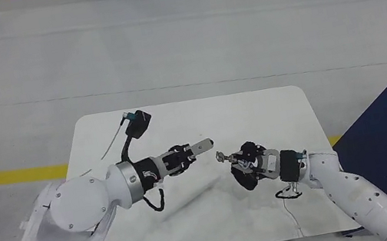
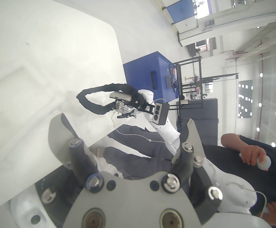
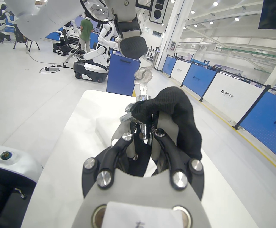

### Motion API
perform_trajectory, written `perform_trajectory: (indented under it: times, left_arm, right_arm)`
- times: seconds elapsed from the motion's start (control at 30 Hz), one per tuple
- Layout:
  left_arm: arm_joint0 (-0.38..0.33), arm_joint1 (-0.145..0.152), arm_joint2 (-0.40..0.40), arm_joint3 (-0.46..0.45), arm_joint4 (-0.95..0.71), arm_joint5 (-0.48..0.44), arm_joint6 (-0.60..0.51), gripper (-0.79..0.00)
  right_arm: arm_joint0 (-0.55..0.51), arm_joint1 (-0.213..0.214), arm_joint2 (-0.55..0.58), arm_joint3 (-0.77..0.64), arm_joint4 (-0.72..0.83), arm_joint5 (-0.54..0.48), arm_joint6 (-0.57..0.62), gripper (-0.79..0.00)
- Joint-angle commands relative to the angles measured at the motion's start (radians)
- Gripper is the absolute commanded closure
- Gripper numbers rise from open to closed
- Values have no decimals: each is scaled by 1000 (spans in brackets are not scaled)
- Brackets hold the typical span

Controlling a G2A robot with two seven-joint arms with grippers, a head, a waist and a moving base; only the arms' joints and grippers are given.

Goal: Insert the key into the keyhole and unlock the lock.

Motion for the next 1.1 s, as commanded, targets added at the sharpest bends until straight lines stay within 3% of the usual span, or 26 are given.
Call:
perform_trajectory:
  times: [0.0,0.13,0.33,0.43,0.7,0.83,0.93,1.0,1.07]
  left_arm:
    - [0,0,0,0,-3,0,0,-785]
    - [-8,2,-10,41,-57,-55,-70,-785]
    - [-72,23,35,92,122,-84,-267,-785]
    - [-75,23,56,126,148,-93,-260,-683]
    - [-63,11,99,157,82,-98,-206,-683]
    - [-74,7,122,170,72,-114,-204,-391]
    - [-84,5,136,173,76,-111,-211,-292]
    - [-87,4,139,174,73,-109,-213,-299]
    - [-89,4,142,174,72,-108,-216,-249]
  right_arm:
    - [0,0,0,0,0,0,0,0]
    - [-7,2,0,-26,10,-65,44,0]
    - [-19,16,-1,-67,60,-174,71,0]
    - [-19,25,3,-86,71,-196,93,0]
    - [-23,30,-16,-96,42,-191,89,0]
    - [-20,29,-27,-95,34,-187,84,0]
    - [-15,27,-34,-94,34,-188,85,0]
    - [-12,26,-37,-93,38,-190,87,0]
    - [-10,26,-41,-92,41,-193,90,0]
